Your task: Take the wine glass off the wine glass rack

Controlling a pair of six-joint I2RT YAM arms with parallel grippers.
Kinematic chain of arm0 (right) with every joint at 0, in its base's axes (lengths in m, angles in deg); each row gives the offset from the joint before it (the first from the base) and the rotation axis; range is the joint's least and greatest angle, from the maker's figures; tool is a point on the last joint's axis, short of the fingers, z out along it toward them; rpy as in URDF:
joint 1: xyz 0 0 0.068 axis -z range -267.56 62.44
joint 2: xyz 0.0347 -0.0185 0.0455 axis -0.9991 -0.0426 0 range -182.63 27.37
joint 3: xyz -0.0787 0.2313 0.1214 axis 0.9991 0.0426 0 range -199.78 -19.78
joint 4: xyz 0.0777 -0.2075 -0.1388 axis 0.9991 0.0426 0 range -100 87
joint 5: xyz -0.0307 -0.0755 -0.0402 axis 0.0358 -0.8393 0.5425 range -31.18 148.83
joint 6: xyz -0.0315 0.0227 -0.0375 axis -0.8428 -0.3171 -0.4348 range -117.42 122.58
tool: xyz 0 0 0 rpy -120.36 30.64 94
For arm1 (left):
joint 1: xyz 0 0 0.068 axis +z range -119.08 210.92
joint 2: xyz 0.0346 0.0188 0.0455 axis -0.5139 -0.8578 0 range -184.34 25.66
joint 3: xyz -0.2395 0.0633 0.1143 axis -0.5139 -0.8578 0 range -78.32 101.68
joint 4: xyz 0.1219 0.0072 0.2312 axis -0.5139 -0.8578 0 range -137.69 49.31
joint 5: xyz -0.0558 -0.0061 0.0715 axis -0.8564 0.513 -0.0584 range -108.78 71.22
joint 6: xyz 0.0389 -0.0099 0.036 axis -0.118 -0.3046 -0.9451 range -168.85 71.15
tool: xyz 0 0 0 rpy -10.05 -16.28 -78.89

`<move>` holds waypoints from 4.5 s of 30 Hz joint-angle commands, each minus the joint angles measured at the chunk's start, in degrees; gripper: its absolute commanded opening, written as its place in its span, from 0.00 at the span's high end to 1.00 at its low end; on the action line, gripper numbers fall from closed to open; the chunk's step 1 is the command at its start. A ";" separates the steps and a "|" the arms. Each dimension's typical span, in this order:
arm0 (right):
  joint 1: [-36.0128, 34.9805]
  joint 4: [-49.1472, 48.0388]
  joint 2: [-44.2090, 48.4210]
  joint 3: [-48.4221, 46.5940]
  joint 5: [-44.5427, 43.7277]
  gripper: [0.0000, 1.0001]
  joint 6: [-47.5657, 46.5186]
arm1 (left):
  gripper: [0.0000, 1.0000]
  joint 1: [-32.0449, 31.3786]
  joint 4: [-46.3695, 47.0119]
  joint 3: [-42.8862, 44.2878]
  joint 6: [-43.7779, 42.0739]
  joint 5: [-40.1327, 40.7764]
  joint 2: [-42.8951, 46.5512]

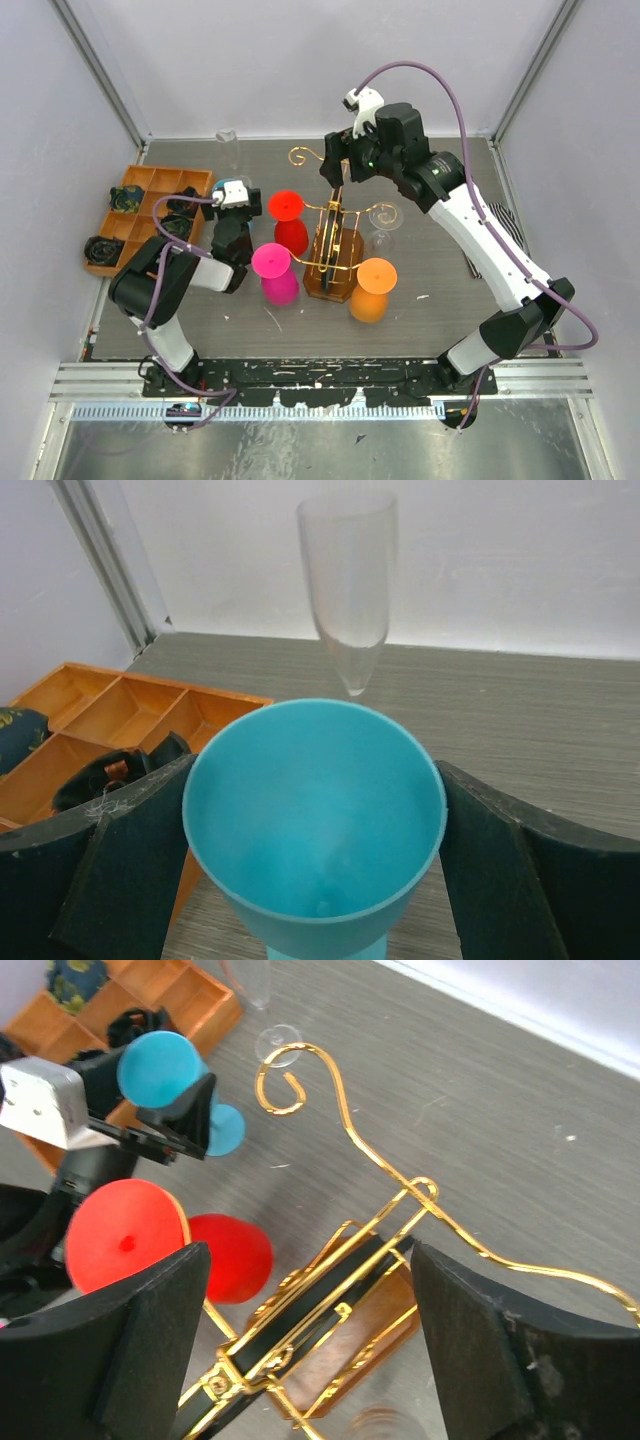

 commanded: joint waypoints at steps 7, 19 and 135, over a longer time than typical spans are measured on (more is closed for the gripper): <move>0.39 -2.05 0.47 0.05 19.03 0.32 14.47 | 0.01 -5.05 -4.35 -1.83 -3.80 8.81 14.89; -0.75 1.93 1.53 4.22 23.01 0.36 21.55 | 0.01 -5.01 -38.30 1.80 2.64 8.08 37.10; 7.54 -10.47 -0.67 4.36 36.81 0.99 41.08 | 0.01 -5.01 -93.95 26.76 20.35 -4.68 50.21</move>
